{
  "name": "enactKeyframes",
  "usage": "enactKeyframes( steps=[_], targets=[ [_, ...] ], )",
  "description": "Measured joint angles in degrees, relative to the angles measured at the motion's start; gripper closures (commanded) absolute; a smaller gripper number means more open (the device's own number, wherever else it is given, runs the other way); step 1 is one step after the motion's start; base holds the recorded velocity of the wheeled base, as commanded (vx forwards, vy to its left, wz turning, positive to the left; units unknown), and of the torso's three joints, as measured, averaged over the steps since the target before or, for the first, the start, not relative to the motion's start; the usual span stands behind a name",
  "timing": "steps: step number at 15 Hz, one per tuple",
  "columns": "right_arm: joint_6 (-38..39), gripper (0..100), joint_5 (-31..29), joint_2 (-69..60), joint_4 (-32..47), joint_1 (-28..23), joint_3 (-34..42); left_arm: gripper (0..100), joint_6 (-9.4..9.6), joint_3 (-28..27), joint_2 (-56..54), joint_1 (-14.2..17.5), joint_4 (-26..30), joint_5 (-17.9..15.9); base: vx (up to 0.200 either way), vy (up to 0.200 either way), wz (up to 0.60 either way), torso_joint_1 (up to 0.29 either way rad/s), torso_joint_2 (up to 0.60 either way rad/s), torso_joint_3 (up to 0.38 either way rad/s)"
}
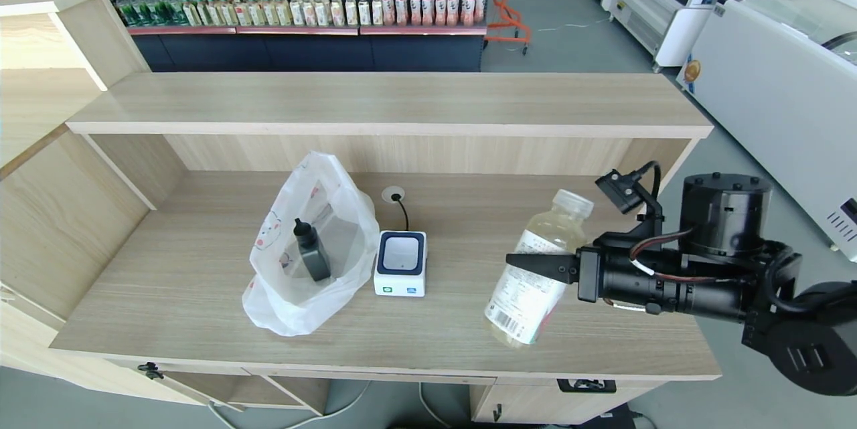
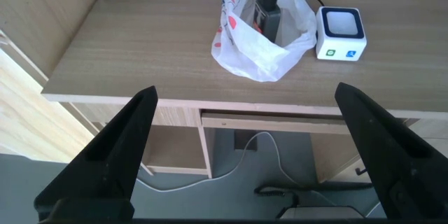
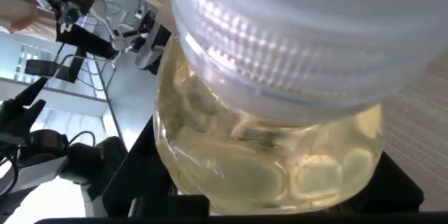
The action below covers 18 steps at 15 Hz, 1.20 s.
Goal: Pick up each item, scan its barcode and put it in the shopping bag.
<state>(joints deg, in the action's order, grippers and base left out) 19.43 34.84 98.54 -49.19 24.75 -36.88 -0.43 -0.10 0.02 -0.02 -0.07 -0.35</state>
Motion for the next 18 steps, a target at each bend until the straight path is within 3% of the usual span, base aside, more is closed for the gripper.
enactKeyframes(
  steps=[5, 8, 18],
  targets=[
    [-10.07, 100, 7.23, -2.29, 0.06, 1.49, 1.44, 0, 0.0, 0.0, 0.0, 0.02, 0.0, 0.02, 0.0, 0.0, 0.0, 0.0, 0.0, 0.0],
    [-9.86, 100, 10.42, -3.96, 0.48, 1.49, 2.9, 0, 0.0, 0.0, 0.0, 0.02, 0.0, 0.02, 0.0, 0.0, 0.0, 0.0, 0.0, 0.0],
    [-7.42, 100, 10.78, -6.03, 3.71, 3.75, 3.12, 0, 0.02, 0.0, 0.0, 0.02, 0.0, 0.02, 0.0, 0.0, 0.0, 0.0, 0.0, 0.0]
  ],
)
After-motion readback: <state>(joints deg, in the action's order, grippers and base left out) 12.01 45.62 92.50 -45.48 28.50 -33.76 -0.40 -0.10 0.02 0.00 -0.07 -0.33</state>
